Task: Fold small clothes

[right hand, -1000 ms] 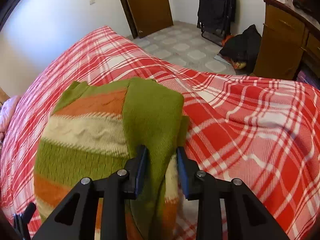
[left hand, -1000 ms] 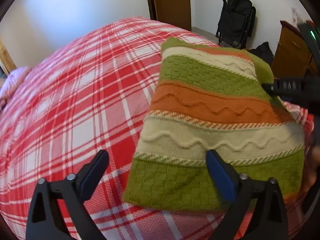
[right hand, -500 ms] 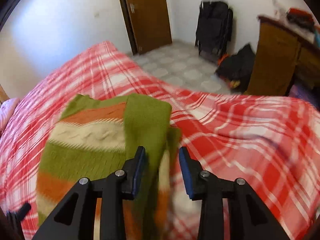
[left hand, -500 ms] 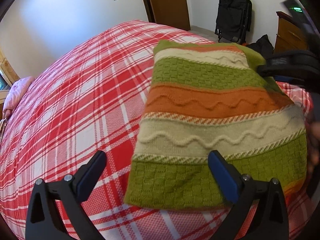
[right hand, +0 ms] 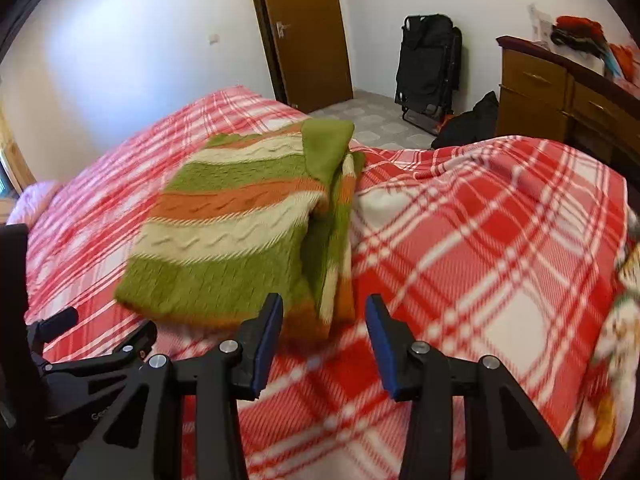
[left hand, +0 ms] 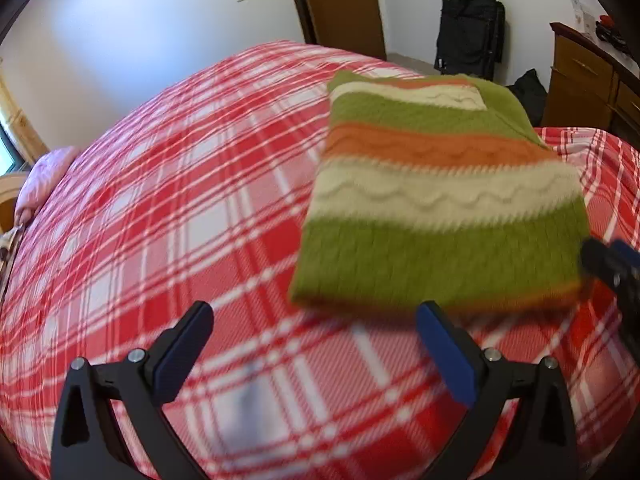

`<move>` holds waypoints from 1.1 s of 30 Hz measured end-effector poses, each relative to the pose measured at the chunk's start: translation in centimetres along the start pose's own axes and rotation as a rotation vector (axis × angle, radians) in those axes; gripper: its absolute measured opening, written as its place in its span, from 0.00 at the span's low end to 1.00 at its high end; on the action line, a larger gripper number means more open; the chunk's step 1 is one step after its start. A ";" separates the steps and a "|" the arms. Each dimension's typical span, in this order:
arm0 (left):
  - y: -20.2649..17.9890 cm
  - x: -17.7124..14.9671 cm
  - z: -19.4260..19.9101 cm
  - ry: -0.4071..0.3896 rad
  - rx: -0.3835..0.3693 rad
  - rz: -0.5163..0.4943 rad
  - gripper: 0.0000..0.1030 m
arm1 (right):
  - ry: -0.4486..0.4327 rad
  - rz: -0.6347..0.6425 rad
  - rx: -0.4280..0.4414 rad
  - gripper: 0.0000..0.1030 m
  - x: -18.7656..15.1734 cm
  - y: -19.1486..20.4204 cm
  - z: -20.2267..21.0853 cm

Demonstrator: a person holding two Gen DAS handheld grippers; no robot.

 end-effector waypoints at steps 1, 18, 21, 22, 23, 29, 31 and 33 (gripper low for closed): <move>0.2 -0.4 0.3 0.001 0.002 0.006 1.00 | -0.007 0.007 -0.004 0.43 -0.6 0.4 0.5; 1.4 -5.2 8.1 -0.096 0.031 -0.027 1.00 | -0.050 -0.012 0.045 0.59 -3.3 2.1 6.7; 2.5 -4.4 10.1 -0.137 0.041 0.014 1.00 | -0.140 -0.012 0.048 0.59 -2.0 2.3 9.4; 3.0 -3.9 11.1 -0.162 0.048 0.035 1.00 | -0.171 -0.010 0.046 0.59 -1.6 2.4 10.2; 3.3 -3.6 11.8 -0.181 0.051 0.047 1.00 | -0.204 -0.004 0.041 0.59 -1.1 2.5 11.1; 4.4 -1.8 16.5 -0.321 0.015 0.110 1.00 | -0.366 0.031 0.002 0.59 1.3 2.7 15.5; 4.6 -1.3 17.8 -0.366 0.019 0.120 1.00 | -0.399 0.035 -0.005 0.59 1.8 2.7 16.5; 4.8 -1.0 18.5 -0.393 0.029 0.123 1.00 | -0.418 0.038 -0.004 0.59 2.1 2.8 17.1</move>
Point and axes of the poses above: each gripper's, at about its wrist camera, not at the fingertips, and z roughly against the way its jaws point, y to its left, x to its top, the point moved 8 cm from there along -z, roughly the way its jaws point, and after that the axes turned 7 degrees about z, right-handed, at the moved point
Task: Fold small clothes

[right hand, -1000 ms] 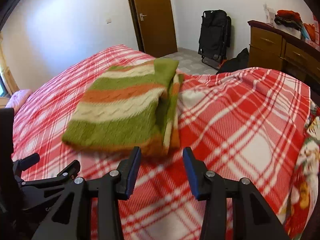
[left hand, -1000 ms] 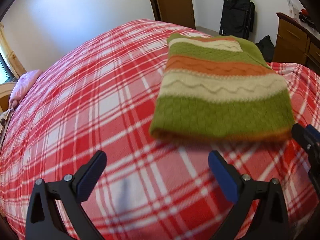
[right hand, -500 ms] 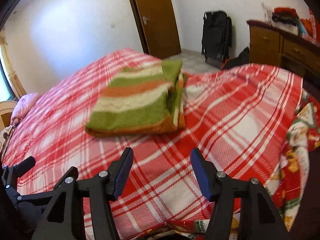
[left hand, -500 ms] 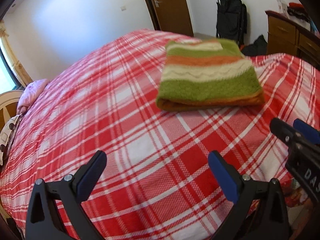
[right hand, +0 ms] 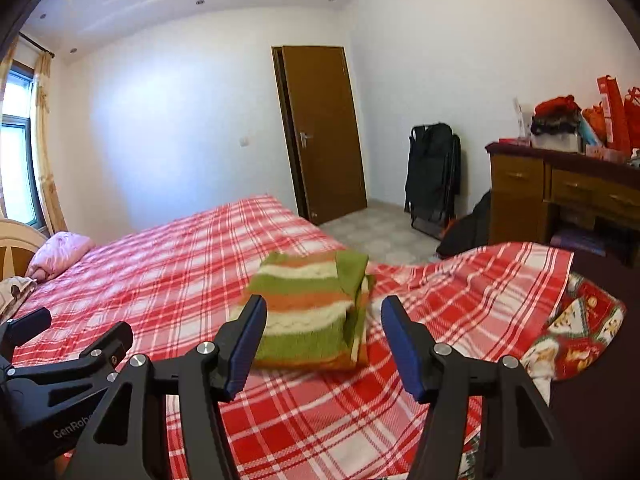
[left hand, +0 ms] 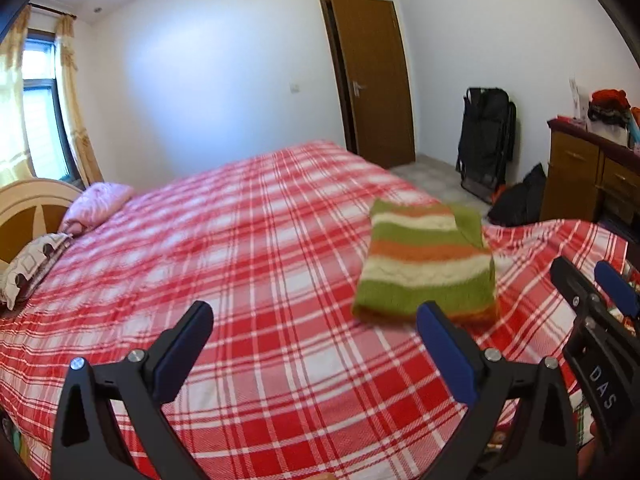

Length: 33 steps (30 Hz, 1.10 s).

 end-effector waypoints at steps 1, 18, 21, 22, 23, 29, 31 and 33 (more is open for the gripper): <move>0.1 0.2 0.2 -0.012 0.000 0.003 1.00 | -0.008 -0.002 0.003 0.59 0.3 -0.1 0.2; -0.7 1.2 1.9 -0.068 -0.029 0.000 1.00 | -0.020 -0.029 0.003 0.61 0.7 -0.8 0.6; -0.9 1.2 2.0 -0.070 -0.033 -0.005 1.00 | -0.024 -0.028 0.004 0.61 0.8 -0.9 0.7; -0.9 1.3 2.0 -0.070 -0.037 -0.004 1.00 | -0.023 -0.029 0.002 0.61 0.8 -0.8 0.7; -1.0 1.2 2.1 -0.071 -0.039 -0.002 1.00 | -0.022 -0.031 0.001 0.61 0.8 -0.9 0.7; -1.1 1.3 2.1 -0.073 -0.038 -0.003 1.00 | -0.015 -0.039 0.001 0.61 0.8 -1.1 0.5; -1.1 1.3 2.1 -0.072 -0.036 -0.004 1.00 | -0.013 -0.038 0.002 0.61 0.7 -1.1 0.4; -1.1 1.3 2.1 -0.071 -0.038 -0.005 1.00 | -0.008 -0.037 0.004 0.61 0.7 -1.1 0.3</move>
Point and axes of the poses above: each gripper's, at about its wrist camera, not at the fingertips, and z roughly against the way its jaws point, y to its left, x to its top, the point moved 8 cm from there along -z, roughly the way its jaws point, and after that the axes turned 7 degrees about z, right-handed, at the moved point
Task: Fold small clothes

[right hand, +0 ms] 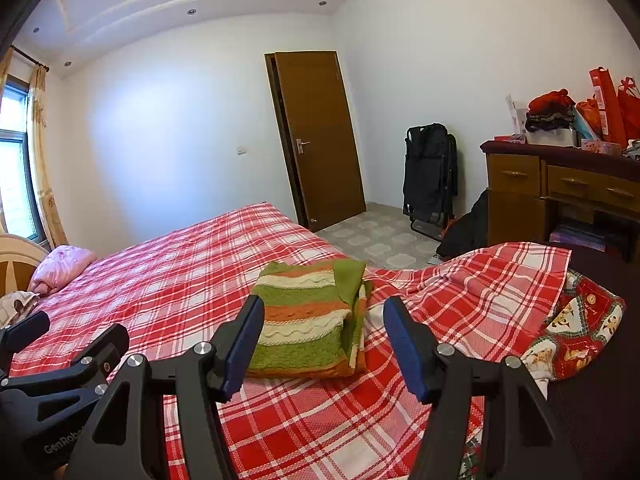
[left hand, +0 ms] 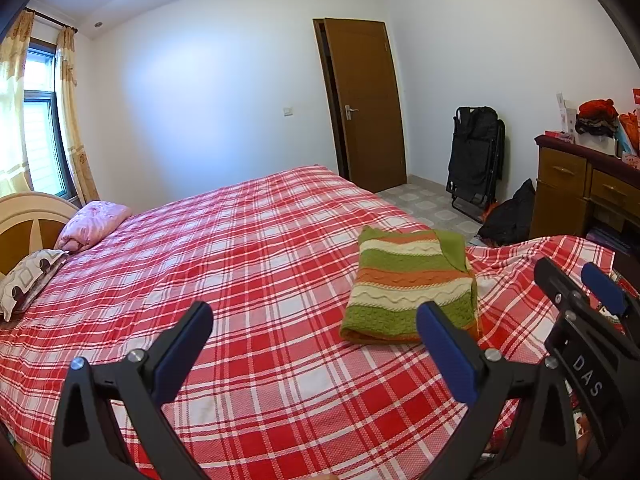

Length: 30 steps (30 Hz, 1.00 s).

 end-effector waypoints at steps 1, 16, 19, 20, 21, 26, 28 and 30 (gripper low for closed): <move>0.0 0.0 0.0 0.000 -0.002 0.000 1.00 | 0.002 -0.001 0.002 0.61 0.0 0.0 -0.1; 0.0 -0.4 -0.2 0.011 -0.005 -0.008 1.00 | 0.008 -0.009 0.007 0.61 -0.1 -0.3 -0.5; 0.0 -0.5 -0.1 0.011 -0.011 -0.006 1.00 | 0.007 -0.010 0.006 0.61 -0.1 -0.3 -0.4; 0.0 -0.5 -0.1 0.009 -0.010 -0.008 1.00 | 0.006 -0.009 0.006 0.61 -0.1 -0.3 -0.4; 0.0 -0.5 -0.1 0.007 -0.009 -0.010 1.00 | 0.007 -0.008 0.005 0.61 -0.1 -0.3 -0.5; -0.2 -0.5 -0.1 0.012 -0.019 -0.016 1.00 | 0.012 -0.009 0.006 0.61 -0.3 -0.3 -0.7; -0.2 -0.5 -0.1 0.012 -0.020 -0.019 1.00 | 0.013 -0.009 0.005 0.61 -0.3 -0.3 -0.7; -0.2 -0.5 -0.1 0.013 -0.017 -0.018 1.00 | 0.015 -0.010 0.007 0.61 -0.4 -0.3 -0.8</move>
Point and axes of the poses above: each gripper's, at about its wrist camera, not at the fingertips, and z roughly against the way its jaws point, y to its left, x to its top, the point moved 8 cm from there along -z, roughly the way its jaws point, and after that the axes turned 7 degrees about z, right-handed, at the moved point
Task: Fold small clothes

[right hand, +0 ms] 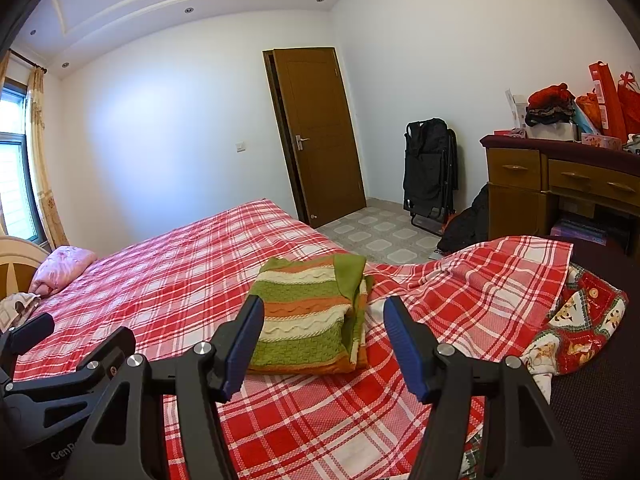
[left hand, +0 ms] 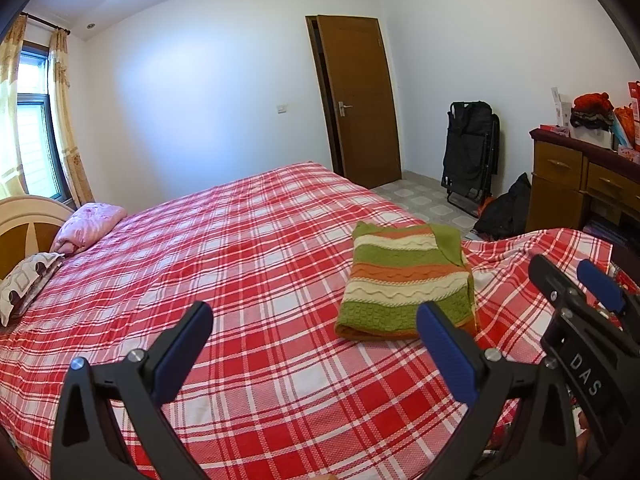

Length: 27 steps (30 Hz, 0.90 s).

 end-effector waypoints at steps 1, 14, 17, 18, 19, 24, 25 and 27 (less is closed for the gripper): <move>0.0 0.0 0.0 0.000 0.000 0.002 1.00 | 0.001 0.000 0.000 0.61 -0.1 0.0 0.0; 0.1 -0.1 -0.5 0.005 -0.003 -0.004 1.00 | -0.006 -0.008 -0.007 0.61 -0.2 -0.2 0.2; 0.1 -0.1 -0.4 -0.004 0.002 -0.011 1.00 | -0.008 -0.005 -0.007 0.61 -0.1 -0.1 0.4; 0.1 0.0 -0.4 -0.008 0.005 -0.017 1.00 | -0.008 -0.005 -0.007 0.61 -0.2 -0.1 0.4; 0.0 0.0 -0.3 -0.010 0.004 -0.021 1.00 | -0.007 -0.004 -0.007 0.61 -0.2 -0.1 0.4; -0.6 0.1 -0.1 -0.020 -0.014 -0.035 1.00 | -0.006 -0.009 -0.009 0.61 -0.1 -0.2 0.3; -0.7 0.1 -0.1 -0.019 -0.014 -0.038 1.00 | -0.005 -0.010 -0.010 0.61 -0.1 -0.3 0.3; -0.8 0.1 -0.2 -0.014 -0.008 -0.046 1.00 | -0.004 -0.014 -0.010 0.61 -0.1 -0.4 0.2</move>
Point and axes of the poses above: each gripper's, at about its wrist camera, not at the fingertips, and z roughly against the way its jaws point, y to its left, x to its top, the point moved 8 cm from there along -z, roughly the way its jaws point, and after that the axes turned 7 degrees about z, right-handed, at the moved point
